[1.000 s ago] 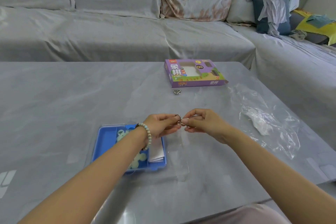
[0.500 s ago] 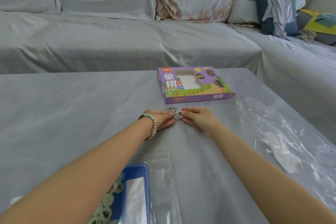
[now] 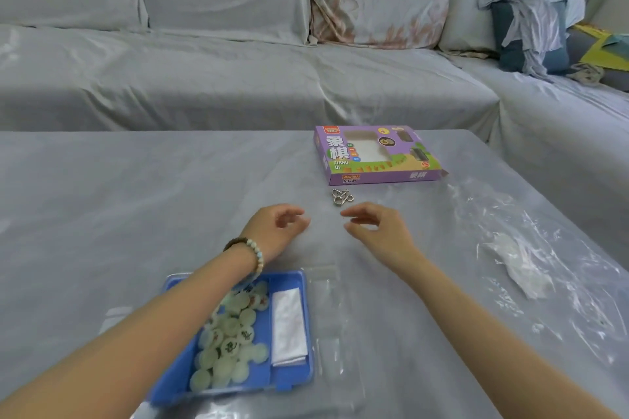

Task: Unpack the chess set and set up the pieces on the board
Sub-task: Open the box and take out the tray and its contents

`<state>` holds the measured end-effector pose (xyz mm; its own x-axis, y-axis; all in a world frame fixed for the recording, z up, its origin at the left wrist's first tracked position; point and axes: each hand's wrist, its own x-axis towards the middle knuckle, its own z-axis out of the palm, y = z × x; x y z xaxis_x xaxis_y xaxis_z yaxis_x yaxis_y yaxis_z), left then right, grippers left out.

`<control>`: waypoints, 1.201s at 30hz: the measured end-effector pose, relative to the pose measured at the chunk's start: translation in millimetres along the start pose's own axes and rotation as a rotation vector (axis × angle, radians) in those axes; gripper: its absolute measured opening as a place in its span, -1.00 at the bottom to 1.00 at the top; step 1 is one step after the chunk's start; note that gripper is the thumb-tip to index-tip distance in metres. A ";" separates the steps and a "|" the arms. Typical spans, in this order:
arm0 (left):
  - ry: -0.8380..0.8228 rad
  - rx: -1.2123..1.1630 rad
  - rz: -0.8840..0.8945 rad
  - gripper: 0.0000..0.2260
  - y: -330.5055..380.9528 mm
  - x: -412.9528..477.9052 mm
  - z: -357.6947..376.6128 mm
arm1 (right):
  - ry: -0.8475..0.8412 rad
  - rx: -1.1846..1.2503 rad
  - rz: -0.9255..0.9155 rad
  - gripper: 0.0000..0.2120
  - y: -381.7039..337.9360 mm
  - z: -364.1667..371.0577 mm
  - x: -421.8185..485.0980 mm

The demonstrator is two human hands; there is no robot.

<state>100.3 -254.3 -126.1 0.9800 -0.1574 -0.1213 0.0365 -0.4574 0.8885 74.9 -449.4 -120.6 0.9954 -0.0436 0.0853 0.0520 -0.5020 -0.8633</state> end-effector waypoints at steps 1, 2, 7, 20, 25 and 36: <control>0.003 0.049 0.037 -0.72 -5.2 -16.1 -9.7 | -0.038 -0.006 -0.027 -0.83 -8.8 8.3 -11.6; -0.002 0.091 0.066 -0.70 -11.4 -32.1 -19.4 | -0.081 -0.016 -0.048 -0.85 -16.6 17.5 -22.1; 0.053 0.397 0.162 -0.43 -50.5 -98.7 -62.0 | -0.285 -0.184 -0.118 -0.85 -45.1 64.2 -56.4; 0.092 0.387 0.129 0.16 -91.4 -145.5 -71.4 | -0.396 -0.794 -0.167 -0.58 -83.7 128.2 -59.3; 0.168 0.368 0.163 0.13 -82.9 -153.4 -71.1 | -0.429 -0.762 -0.105 -0.53 -100.2 123.9 -54.4; 0.258 0.247 0.061 0.24 -76.7 -158.8 -68.9 | -0.413 -0.492 -0.093 -0.61 -114.5 99.8 -57.0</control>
<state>-44.6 -133.9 -144.5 0.9972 0.0213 0.0721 -0.0405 -0.6565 0.7532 20.2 -303.3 -76.2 0.9425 0.3059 -0.1342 0.1943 -0.8289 -0.5246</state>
